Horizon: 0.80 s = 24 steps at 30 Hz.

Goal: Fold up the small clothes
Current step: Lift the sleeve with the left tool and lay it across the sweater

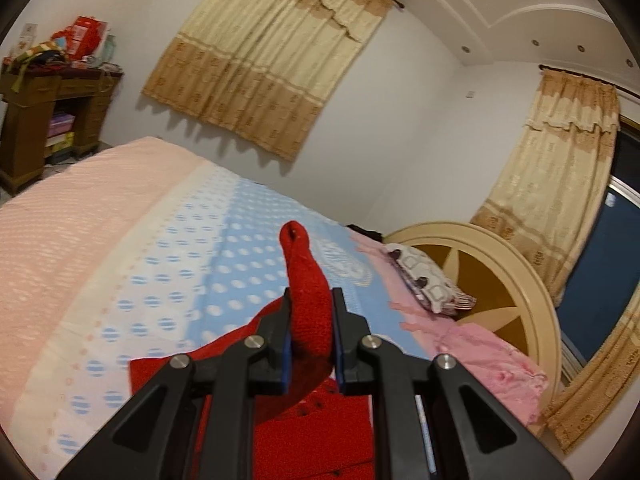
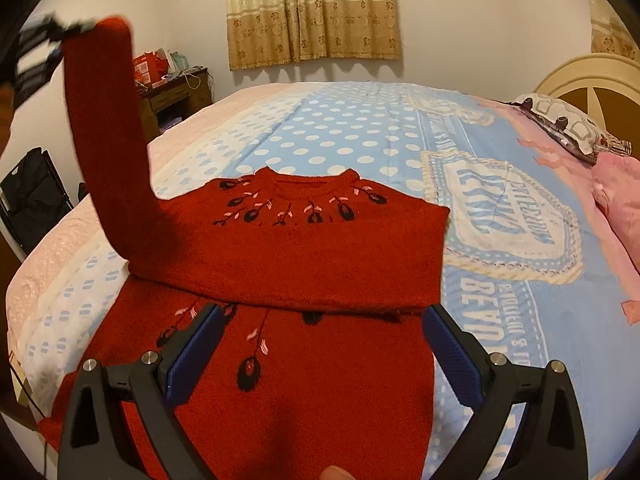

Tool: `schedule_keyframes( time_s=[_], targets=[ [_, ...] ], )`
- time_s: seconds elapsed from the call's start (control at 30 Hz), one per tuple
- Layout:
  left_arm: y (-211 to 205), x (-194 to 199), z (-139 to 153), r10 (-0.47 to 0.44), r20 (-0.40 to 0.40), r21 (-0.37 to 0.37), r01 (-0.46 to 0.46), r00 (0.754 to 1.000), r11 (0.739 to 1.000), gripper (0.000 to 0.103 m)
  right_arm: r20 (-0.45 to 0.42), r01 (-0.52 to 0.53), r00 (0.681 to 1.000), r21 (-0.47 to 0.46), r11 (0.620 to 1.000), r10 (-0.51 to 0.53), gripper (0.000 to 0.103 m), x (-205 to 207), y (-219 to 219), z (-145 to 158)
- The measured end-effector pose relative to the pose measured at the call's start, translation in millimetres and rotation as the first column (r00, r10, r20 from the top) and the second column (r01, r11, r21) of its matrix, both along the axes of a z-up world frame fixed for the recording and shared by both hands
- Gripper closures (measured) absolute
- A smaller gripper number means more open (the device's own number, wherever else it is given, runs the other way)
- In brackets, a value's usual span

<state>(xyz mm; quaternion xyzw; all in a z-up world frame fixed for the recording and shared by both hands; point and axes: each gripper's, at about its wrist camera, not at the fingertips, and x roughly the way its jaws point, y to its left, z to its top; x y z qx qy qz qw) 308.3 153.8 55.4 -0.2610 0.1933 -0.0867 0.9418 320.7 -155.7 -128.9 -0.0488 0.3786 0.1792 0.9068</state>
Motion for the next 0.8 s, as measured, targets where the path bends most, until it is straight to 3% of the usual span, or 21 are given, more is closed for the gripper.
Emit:
schedule_keyframes(
  time_s=[0.23,0.43,0.53,0.6,0.7,0.8],
  targets=[
    [-57.7,23.1,-11.5,-0.079,-0.018,0.042,0.080,0.997,0.996,0.087,0.004,0.016,1.000,0.001,1.000,-0.016,0.004,-11.0,-12.6,-10.0],
    [-107.3,45.3,-45.3,-0.132,-0.090,0.059,0.138,0.987,0.989,0.087,-0.007,0.020,1.000,0.006,1.000,-0.020,0.004,-17.2,-18.9,-19.6],
    [-142.7,50.8,-67.0,-0.177,-0.127,0.118,0.193,0.976,0.974,0.083,-0.008,0.022,1.000,0.008,1.000,-0.022,0.004,-20.8,-21.6,-24.2],
    [-161.2,50.2,-76.8,-0.221,-0.156,0.141,0.243,0.963,0.960,0.059,-0.018,0.024,1.000,0.011,1.000,-0.024,0.004,-21.9,-22.6,-27.7],
    [-174.5,34.5,-85.1,-0.244,-0.151,0.204,0.272,0.958,0.941,0.033,-0.055,0.033,0.998,0.031,0.999,-0.032,0.004,-21.1,-27.4,-34.3],
    [-166.1,13.3,-93.8,-0.236,-0.152,0.277,0.271,0.960,0.922,0.025,-0.072,0.047,0.996,0.058,0.997,-0.043,0.004,-21.0,-34.6,-36.3]
  ],
)
